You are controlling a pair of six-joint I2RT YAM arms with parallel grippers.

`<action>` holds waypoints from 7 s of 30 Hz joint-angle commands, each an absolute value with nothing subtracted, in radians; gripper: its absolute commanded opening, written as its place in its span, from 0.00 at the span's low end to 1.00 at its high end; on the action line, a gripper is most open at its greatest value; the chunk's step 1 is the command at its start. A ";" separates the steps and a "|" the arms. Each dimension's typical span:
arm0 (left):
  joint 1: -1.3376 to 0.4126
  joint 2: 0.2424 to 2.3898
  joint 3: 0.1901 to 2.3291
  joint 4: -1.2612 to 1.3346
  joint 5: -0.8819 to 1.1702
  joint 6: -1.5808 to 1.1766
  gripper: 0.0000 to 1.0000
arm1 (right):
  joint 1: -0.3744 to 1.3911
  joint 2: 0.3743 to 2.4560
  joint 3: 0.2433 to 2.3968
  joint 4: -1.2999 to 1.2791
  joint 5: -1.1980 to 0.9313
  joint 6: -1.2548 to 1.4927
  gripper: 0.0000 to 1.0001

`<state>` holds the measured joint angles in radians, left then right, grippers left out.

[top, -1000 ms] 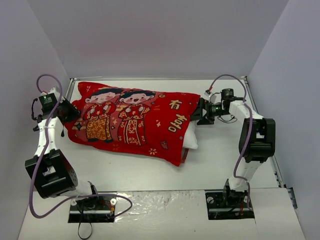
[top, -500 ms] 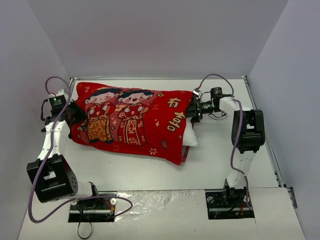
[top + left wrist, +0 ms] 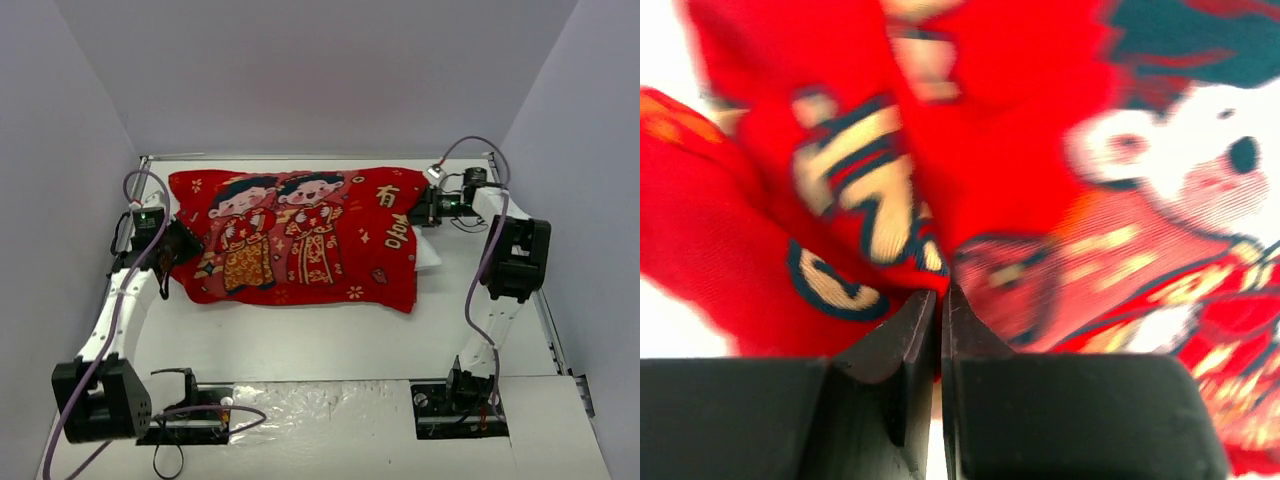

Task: Remove the pillowcase from the pillow

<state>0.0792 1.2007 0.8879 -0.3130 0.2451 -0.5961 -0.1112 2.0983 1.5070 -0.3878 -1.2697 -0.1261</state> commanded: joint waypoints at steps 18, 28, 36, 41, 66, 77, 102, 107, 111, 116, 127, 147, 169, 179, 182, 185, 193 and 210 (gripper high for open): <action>0.080 1.660 1.480 -0.337 0.428 -0.621 0.87 | -0.314 1.875 1.261 -0.657 -0.729 -0.897 0.00; -0.051 2.137 2.023 -0.313 0.403 -0.690 0.94 | -0.227 1.842 1.273 -0.653 -0.666 -0.930 0.00; -0.118 2.375 2.223 -0.304 0.463 -0.801 0.90 | -0.181 1.847 1.290 -0.646 -0.676 -0.882 0.00; -0.098 2.251 2.049 -0.237 0.433 -0.788 0.28 | -0.179 1.830 1.305 -0.646 -0.684 -0.864 0.00; 0.212 1.539 1.274 0.631 0.572 -1.057 0.02 | 0.021 1.586 1.502 -0.009 -0.568 -0.743 0.00; 0.326 1.342 0.710 0.401 0.413 -0.842 0.02 | -0.035 1.440 0.855 0.005 -0.475 -1.084 0.00; 0.532 1.258 0.855 0.186 0.293 -0.830 0.02 | -0.451 1.496 0.982 -0.302 -0.793 -0.955 0.00; 0.537 1.229 0.851 0.094 0.262 -0.761 0.02 | -0.382 1.494 0.943 -0.293 -0.773 -0.965 0.00; 0.538 1.210 0.871 0.018 0.193 -0.698 0.02 | -0.503 1.526 0.991 -0.256 -0.764 -0.908 0.00; 0.563 1.242 0.981 -0.044 0.138 -0.709 0.02 | -0.617 1.600 1.127 -0.256 -0.765 -0.832 0.00; 0.563 1.365 1.304 -0.250 -0.021 -0.631 0.02 | -0.641 1.615 1.180 -0.135 -0.568 -0.536 0.00; 0.241 1.485 1.540 -0.288 0.343 -0.365 0.80 | -0.264 1.658 1.528 -0.225 -0.422 -0.235 0.77; -0.288 1.199 0.896 -0.255 0.241 -0.284 0.89 | -0.232 1.813 1.611 -0.479 -0.666 -0.799 0.98; -0.460 1.451 0.948 -0.129 -0.138 -0.247 0.90 | -0.204 1.931 1.651 -0.479 -0.650 -0.819 0.71; -0.468 1.515 0.972 -0.130 -0.251 -0.261 0.77 | -0.203 1.939 1.657 -0.477 -0.667 -0.786 0.54; -0.469 1.534 0.970 -0.129 -0.278 -0.279 0.46 | -0.202 1.942 1.667 -0.477 -0.673 -0.761 0.25; -0.419 1.373 0.899 -0.141 -0.339 -0.302 0.02 | -0.241 1.914 1.703 -0.462 -0.699 -0.666 0.00; 0.334 1.114 1.109 -0.278 -0.299 -0.357 0.02 | -0.437 1.781 1.695 -0.345 -0.565 -0.520 0.00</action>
